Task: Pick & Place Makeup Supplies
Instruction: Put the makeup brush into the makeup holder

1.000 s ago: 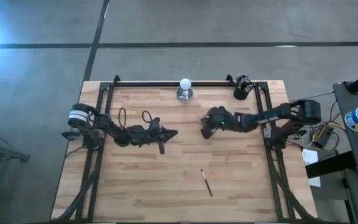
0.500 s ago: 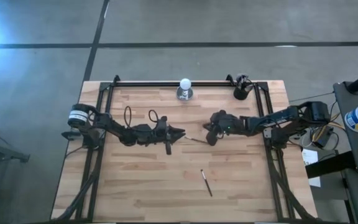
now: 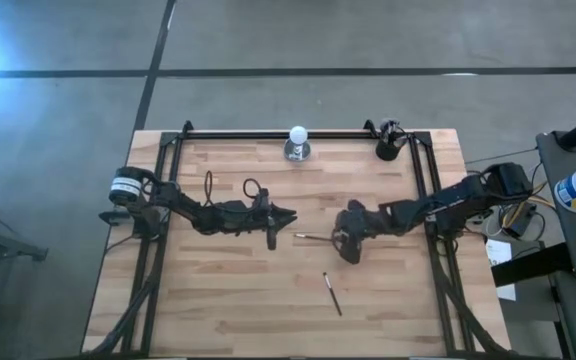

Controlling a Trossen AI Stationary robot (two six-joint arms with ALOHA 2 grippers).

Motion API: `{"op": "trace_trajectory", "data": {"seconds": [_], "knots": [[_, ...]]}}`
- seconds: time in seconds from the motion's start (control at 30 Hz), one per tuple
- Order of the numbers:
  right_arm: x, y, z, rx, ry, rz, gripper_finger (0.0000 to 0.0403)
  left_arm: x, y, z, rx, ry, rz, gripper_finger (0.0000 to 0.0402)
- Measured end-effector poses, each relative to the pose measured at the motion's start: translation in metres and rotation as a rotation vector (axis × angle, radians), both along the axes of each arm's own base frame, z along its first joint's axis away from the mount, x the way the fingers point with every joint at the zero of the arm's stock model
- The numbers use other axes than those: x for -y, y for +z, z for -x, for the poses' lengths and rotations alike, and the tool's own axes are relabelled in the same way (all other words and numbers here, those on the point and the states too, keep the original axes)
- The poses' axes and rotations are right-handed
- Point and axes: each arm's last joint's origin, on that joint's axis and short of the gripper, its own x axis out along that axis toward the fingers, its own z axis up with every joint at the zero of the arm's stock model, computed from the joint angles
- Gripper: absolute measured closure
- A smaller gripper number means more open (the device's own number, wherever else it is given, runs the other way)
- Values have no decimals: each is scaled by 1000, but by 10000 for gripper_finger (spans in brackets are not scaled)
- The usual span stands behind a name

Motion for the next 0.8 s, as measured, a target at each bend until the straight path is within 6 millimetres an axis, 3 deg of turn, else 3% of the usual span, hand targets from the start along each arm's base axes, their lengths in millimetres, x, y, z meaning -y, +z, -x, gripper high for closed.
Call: {"op": "trace_trajectory", "data": {"seconds": [0.23, 0.5, 0.8], "knots": [[-18, -1, 3, -7, 80, 28, 303, 1, 0, 0, 3, -9, 23, 334], [-17, -2, 4, -9, 64, 107, 320, 1, -1, 0, -4, -11, 29, 334], [-18, -28, -3, -111, 70, 124, 310, 1, -3, 0, -22, -11, 29, 334]]}}
